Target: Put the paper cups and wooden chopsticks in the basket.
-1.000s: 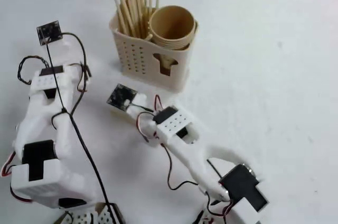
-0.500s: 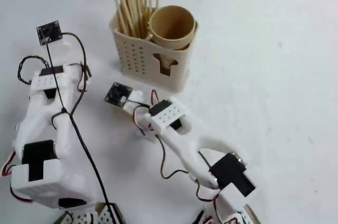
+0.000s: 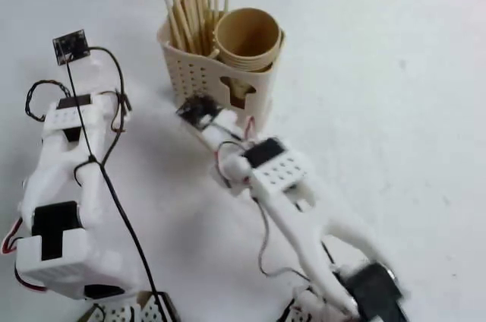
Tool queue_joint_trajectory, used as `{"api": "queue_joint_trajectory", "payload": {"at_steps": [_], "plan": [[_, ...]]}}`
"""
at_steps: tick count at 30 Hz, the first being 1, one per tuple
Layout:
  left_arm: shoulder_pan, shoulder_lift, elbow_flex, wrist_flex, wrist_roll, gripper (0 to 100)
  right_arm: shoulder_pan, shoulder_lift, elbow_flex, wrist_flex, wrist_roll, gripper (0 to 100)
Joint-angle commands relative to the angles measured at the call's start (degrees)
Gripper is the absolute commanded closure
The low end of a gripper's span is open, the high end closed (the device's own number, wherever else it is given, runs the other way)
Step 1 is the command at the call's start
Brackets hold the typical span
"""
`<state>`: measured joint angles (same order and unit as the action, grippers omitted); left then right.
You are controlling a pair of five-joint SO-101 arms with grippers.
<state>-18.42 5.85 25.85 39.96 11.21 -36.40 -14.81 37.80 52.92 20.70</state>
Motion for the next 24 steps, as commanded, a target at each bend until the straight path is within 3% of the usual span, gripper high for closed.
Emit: {"api": "queue_joint_trajectory", "payload": {"at_steps": [1, 7, 11, 24], "plan": [[-0.7, -1.6, -0.7, -1.8, -0.8, 83, 2.1, -16.8, 3.0, 0.4, -2.7, 98.3], [-0.6, -1.5, -0.7, -1.8, -0.8, 83, -0.4, -32.4, -0.1, -1.4, -4.6, 98.3], [-0.6, -1.5, -0.7, -1.8, -0.8, 83, -2.2, -32.4, -12.0, -3.4, -4.5, 98.3], [-0.4, -1.5, -0.7, -1.8, -0.8, 83, -1.9, 12.5, -69.5, -7.1, -4.6, 98.3]]}}
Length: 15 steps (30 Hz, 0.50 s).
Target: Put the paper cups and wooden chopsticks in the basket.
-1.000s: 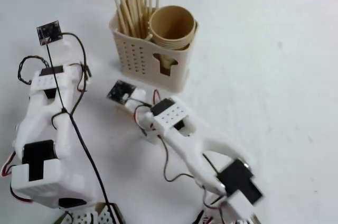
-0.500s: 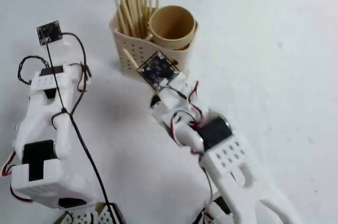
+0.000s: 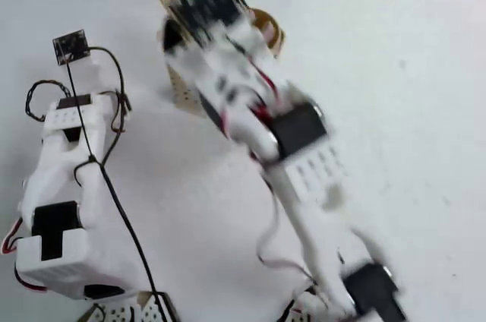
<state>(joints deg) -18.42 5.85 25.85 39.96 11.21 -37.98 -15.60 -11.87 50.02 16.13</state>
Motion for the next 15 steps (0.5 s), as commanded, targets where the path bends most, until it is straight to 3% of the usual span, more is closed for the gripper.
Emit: {"api": "queue_joint_trajectory", "payload": {"at_steps": [1, 9, 15], "plan": [[-0.4, -1.5, -0.7, -1.8, -0.8, 83, -0.3, 16.8, -23.7, -5.1, 0.0, 98.3], [-0.2, -1.5, -0.8, -1.8, -0.8, 83, 3.0, 36.7, -46.0, -10.5, -0.4, 98.1], [-0.2, -1.5, -0.8, -1.9, -0.8, 83, 7.2, 43.9, -50.2, -12.6, -0.5, 98.2]]}}
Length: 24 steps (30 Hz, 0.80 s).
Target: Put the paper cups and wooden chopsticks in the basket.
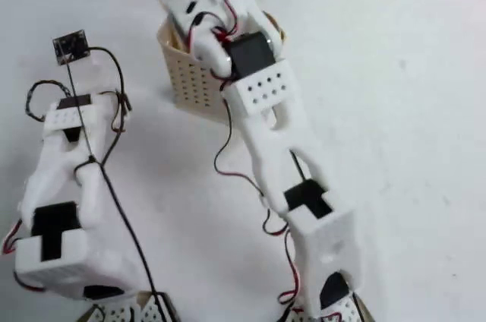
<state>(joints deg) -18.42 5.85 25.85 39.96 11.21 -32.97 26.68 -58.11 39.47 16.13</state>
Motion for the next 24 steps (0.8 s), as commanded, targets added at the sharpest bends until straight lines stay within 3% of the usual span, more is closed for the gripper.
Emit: {"api": "queue_joint_trajectory", "payload": {"at_steps": [1, 5, 24], "plan": [[-0.2, -1.5, -0.8, -1.9, -0.8, 83, 2.3, 2.0, -4.0, -2.1, -1.1, 98.2], [-0.2, -1.5, -0.8, -1.9, -0.8, 83, 2.2, 1.7, -4.0, -2.0, -6.0, 98.3], [-0.2, -1.5, -0.8, -1.9, -0.8, 83, 2.4, 1.7, -3.7, -2.0, -6.1, 98.0]]}}
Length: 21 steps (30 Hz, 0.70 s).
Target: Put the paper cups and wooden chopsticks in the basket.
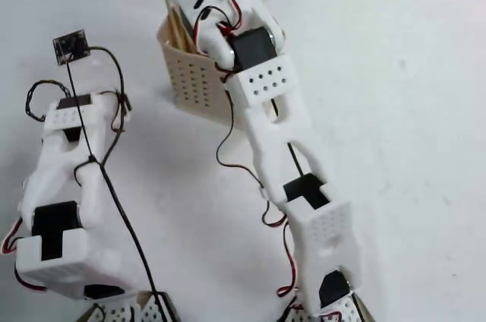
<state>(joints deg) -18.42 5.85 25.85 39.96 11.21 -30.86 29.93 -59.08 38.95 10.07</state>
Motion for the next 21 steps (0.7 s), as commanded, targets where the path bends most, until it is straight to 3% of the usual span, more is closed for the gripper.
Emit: {"api": "queue_joint_trajectory", "payload": {"at_steps": [1, 5, 10, 12, 17, 21], "plan": [[-0.2, -1.5, -0.8, -1.9, -0.8, 83, 0.1, -1.6, -2.7, -1.2, 0.0, 98.0], [-0.2, -1.5, -0.8, -1.9, -0.8, 83, -0.3, -1.7, -3.2, 2.6, -0.4, 96.5], [-0.2, -1.5, -0.8, -1.9, -0.8, 83, -0.6, -1.7, -3.2, 5.3, -0.3, 77.7], [-0.2, -1.5, -0.8, -1.9, -0.8, 83, -0.7, -1.8, -3.2, 6.2, -0.1, 74.8], [-0.2, -1.5, -0.7, -1.9, -0.8, 83, -1.5, -5.3, -3.2, 12.4, -0.4, 83.6], [-0.6, -1.6, -0.8, -1.9, -0.8, 83, -4.1, -10.3, -3.0, 25.2, 0.0, 97.6]]}}
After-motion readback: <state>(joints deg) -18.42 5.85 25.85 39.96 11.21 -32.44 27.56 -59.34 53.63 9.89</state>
